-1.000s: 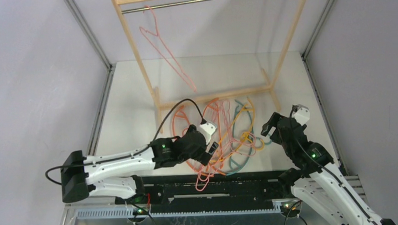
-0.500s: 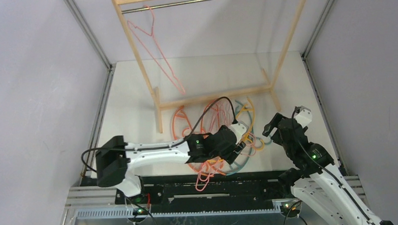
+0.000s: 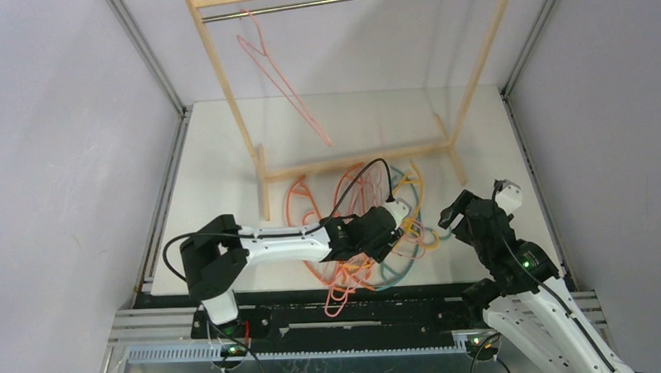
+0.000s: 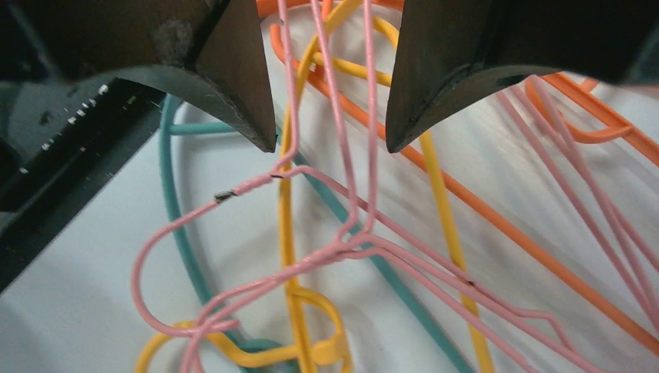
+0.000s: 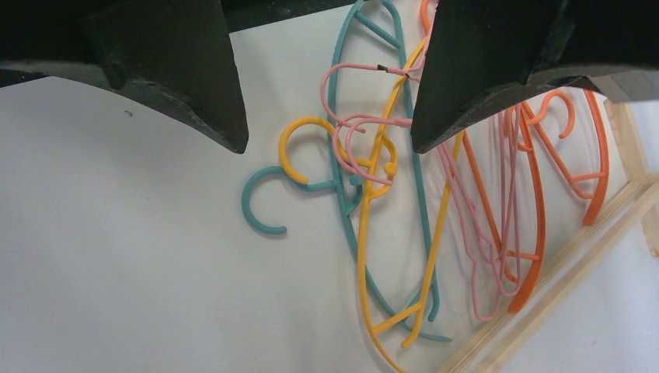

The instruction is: Organize the hangers

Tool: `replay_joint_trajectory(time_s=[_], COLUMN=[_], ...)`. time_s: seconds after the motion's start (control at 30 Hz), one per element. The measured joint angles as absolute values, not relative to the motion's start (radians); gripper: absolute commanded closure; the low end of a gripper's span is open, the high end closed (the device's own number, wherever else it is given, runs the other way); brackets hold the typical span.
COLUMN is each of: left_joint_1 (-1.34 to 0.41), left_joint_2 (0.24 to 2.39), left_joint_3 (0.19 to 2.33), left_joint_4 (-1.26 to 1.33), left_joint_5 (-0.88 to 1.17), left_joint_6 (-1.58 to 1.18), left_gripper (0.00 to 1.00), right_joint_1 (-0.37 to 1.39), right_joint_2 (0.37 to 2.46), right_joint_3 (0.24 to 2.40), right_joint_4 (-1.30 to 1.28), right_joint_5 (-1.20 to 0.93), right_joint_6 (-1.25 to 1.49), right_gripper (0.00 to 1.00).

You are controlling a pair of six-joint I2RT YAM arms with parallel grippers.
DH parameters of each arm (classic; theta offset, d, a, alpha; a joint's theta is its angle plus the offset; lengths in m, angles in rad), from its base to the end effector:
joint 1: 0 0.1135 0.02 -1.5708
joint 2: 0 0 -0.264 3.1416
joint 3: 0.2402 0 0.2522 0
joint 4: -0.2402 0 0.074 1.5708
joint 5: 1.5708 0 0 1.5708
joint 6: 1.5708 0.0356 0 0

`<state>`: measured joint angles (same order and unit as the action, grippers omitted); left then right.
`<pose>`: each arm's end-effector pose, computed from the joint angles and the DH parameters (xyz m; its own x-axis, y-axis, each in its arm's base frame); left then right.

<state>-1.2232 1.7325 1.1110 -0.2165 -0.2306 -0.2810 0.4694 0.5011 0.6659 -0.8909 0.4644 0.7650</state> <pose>0.1334 -0.3444 0.1994 -0.4826 0.5396 -0.6898 0.7592 0.6505 -0.0223 0.0959 0.0307 0.2694 -0.5004 0.4405 -0.7454 0.3338 0.8925 0.3033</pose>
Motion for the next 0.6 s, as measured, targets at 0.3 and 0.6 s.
replay_joint_trajectory(time_s=[0.3, 0.6], left_joint_1=[-1.188, -1.154], left_joint_2=[1.762, 1.769], left_joint_3=[1.092, 1.074], left_joint_4=[-0.189, -0.183], left_joint_5=[-0.218, -0.198], left_joint_6=[-0.269, -0.261], left_gripper=[0.52, 0.57], right_joint_1=[0.465, 0.464], right_joint_2=[0.507, 0.519], right_joint_3=[0.666, 0.666], right_joint_4=[-0.891, -0.892], right_joint_5=[0.461, 0.461], right_joint_6=[0.769, 0.770], right_gripper=[0.15, 0.15])
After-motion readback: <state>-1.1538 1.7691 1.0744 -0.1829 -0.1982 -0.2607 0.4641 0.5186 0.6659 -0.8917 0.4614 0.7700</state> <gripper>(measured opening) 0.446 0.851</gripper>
